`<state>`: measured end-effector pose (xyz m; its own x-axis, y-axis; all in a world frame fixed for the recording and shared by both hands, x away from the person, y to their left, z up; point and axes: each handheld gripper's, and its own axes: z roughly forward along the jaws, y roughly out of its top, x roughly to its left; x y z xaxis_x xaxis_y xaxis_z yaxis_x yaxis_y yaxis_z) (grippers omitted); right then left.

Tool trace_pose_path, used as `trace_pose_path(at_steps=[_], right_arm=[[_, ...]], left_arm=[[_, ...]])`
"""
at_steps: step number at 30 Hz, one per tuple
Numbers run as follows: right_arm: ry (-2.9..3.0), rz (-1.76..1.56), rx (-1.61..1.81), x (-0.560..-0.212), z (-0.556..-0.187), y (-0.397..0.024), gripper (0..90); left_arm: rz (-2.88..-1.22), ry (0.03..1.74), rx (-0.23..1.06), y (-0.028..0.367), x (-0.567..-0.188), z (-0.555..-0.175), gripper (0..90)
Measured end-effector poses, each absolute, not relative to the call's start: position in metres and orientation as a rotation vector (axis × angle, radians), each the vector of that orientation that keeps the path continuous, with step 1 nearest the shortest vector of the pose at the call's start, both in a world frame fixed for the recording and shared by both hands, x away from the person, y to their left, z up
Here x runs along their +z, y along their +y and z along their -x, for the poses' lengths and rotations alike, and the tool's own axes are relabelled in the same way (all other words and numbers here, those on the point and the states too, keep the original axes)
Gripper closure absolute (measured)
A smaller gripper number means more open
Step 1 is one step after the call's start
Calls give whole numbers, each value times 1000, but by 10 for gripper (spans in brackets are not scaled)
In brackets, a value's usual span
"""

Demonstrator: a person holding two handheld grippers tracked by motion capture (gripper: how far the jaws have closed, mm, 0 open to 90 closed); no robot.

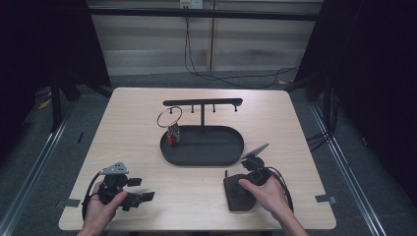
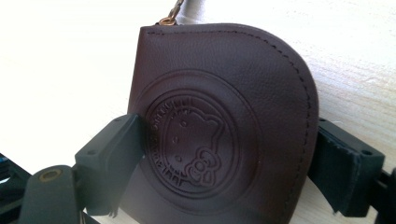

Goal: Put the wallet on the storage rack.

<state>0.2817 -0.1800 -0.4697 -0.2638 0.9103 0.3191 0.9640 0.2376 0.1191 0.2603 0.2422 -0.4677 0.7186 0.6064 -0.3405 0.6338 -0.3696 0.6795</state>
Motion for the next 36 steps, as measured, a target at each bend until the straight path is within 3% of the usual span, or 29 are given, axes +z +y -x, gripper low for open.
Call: trace_pose_path(at_steps=[5, 8, 12, 17, 22, 25, 36], right_arm=[[-2322, 1778, -443, -469, -282, -180, 171], [-2328, 1792, -478, -464, -282, -184, 260], [-2333, 1793, -476, -463, -282, -184, 282], [-2319, 1820, -555, -452, -282, -191, 477], [-2324, 1822, -560, -447, -281, -191, 512], [-2298, 1814, -618, -441, -282, -194, 604], [-2316, 1796, -639, -428, -283, -196, 668]], left_arm=[[-2063, 951, -36, 244, -468, -260, 179], [-2059, 938, -42, 245, -467, -260, 178], [-2059, 931, -45, 244, -467, -260, 175], [-2062, 936, -42, 244, -467, -260, 175], [-2063, 938, -36, 244, -467, -260, 175], [-2060, 943, -37, 245, -468, -260, 175], [-2055, 947, -37, 245, -468, -260, 176]])
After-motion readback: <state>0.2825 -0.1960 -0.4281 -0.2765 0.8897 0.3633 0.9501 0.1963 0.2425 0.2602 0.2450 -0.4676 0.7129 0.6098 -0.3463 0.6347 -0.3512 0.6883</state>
